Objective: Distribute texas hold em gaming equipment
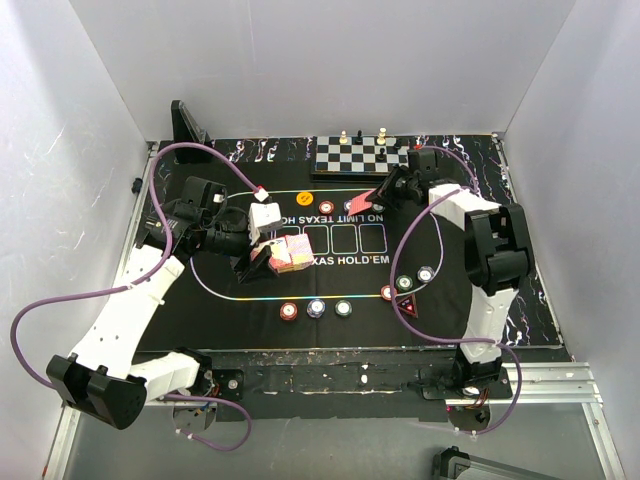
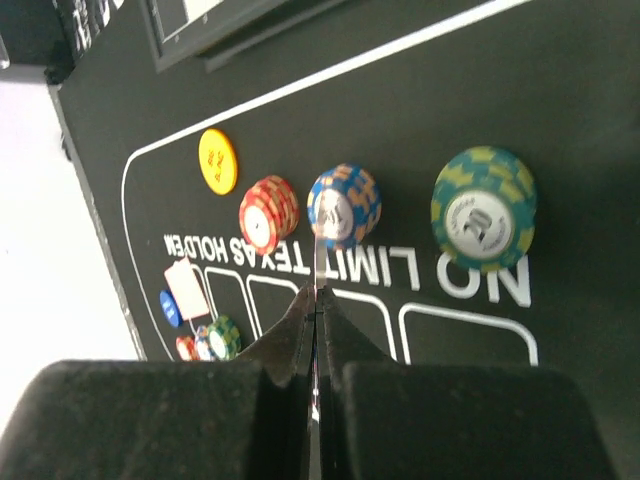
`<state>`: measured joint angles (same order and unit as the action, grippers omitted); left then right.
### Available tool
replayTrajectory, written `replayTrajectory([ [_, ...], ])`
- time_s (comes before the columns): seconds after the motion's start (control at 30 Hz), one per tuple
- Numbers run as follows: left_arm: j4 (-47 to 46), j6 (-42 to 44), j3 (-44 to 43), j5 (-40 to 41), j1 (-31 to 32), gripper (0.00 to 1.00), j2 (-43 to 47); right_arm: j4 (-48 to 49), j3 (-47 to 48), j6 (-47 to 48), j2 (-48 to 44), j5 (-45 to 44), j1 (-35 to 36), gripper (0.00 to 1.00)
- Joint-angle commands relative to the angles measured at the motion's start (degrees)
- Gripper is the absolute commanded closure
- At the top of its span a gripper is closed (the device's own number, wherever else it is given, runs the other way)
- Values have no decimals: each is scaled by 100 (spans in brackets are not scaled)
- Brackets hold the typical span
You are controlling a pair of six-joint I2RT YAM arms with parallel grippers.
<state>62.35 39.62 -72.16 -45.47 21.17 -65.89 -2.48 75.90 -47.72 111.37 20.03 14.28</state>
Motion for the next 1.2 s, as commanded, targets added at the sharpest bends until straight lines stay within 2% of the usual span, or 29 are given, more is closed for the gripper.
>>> replayTrajectory([
  [0.0,58,116,-228,-216,-16,100,217,13,653,9,367,-403,-31,99],
  [0.33,85,134,-219,-234,-16,100,217,-1042,1330,386,807,-904,-22,96],
  [0.47,76,134,-202,-225,-16,100,252,-1342,1288,518,641,-1167,-22,68],
  [0.57,93,152,-202,-251,-16,100,252,-1535,1269,624,509,-1352,-22,55],
  [0.9,102,160,-202,-287,-16,100,296,-2300,1252,897,-422,-2179,-13,41],
  [1.0,58,152,-123,-295,-16,100,331,-2310,1007,721,-1089,-1804,30,38],
  [1.03,41,152,-97,-304,-16,100,322,-2188,806,660,-1326,-1470,83,33],
  [1.1,15,143,-70,-313,-16,100,331,-1724,210,432,-1906,-479,118,21],
  [1.17,-64,91,-53,-304,-16,100,331,-629,-484,-15,-2468,716,154,17],
])
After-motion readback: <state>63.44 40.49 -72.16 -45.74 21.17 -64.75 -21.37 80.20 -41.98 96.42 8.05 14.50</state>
